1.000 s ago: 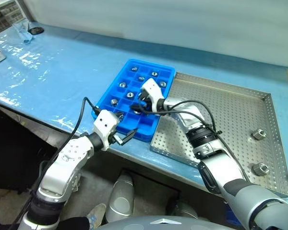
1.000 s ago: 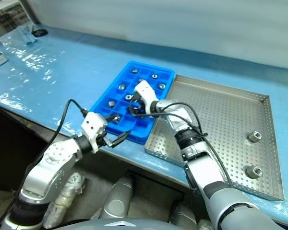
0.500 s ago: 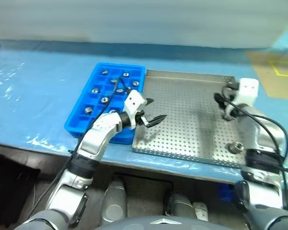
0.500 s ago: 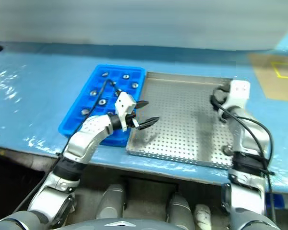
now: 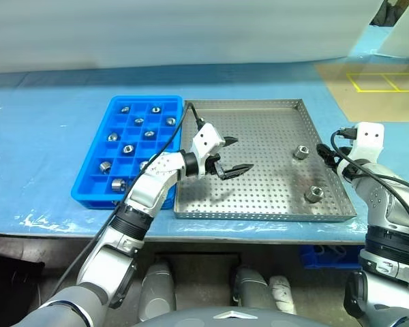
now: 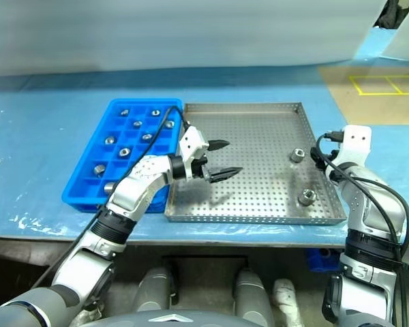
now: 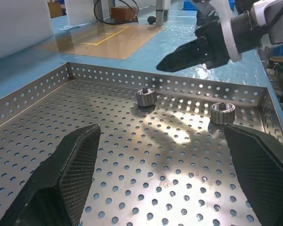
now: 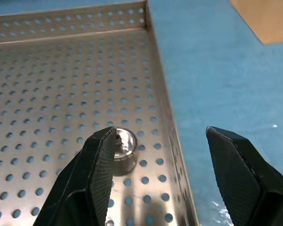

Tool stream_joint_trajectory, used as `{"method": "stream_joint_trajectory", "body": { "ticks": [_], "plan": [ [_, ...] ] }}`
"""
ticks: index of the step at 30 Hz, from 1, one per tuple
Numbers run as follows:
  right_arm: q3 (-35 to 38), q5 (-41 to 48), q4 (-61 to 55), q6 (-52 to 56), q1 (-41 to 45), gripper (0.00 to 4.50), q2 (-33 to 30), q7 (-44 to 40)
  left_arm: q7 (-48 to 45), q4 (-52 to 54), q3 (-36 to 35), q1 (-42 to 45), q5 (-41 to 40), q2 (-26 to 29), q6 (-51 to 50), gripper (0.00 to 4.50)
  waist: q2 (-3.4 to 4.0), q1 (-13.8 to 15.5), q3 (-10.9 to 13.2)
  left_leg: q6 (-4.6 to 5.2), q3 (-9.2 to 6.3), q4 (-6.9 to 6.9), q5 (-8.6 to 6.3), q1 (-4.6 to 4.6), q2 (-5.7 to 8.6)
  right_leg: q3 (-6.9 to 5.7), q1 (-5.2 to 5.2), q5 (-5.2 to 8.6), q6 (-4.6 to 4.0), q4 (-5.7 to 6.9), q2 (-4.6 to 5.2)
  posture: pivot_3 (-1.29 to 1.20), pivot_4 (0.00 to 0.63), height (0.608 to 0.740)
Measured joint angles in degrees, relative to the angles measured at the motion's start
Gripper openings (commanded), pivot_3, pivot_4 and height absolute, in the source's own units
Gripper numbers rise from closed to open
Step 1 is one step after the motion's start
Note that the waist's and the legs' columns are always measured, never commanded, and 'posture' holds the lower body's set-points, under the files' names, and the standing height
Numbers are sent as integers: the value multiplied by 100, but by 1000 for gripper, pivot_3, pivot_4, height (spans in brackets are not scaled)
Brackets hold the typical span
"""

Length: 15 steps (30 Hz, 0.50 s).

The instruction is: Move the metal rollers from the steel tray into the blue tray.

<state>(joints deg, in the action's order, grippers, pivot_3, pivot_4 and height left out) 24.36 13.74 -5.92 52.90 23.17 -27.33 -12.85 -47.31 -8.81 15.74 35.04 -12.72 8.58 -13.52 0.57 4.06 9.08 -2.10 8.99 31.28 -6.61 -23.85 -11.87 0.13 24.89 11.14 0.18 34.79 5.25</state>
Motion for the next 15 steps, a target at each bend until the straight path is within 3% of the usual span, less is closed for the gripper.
{"method": "stream_joint_trajectory", "body": {
  "ticks": [15],
  "plan": [
    [-717,-16,620,-417,351,3106,56,-178,-20,-48,-2,-24,155,25,185,4388,0,-2,0,6,4,-2,-3,0,-4,1,2,-1,-2,-4,3,-12,150,740]
  ]
}}
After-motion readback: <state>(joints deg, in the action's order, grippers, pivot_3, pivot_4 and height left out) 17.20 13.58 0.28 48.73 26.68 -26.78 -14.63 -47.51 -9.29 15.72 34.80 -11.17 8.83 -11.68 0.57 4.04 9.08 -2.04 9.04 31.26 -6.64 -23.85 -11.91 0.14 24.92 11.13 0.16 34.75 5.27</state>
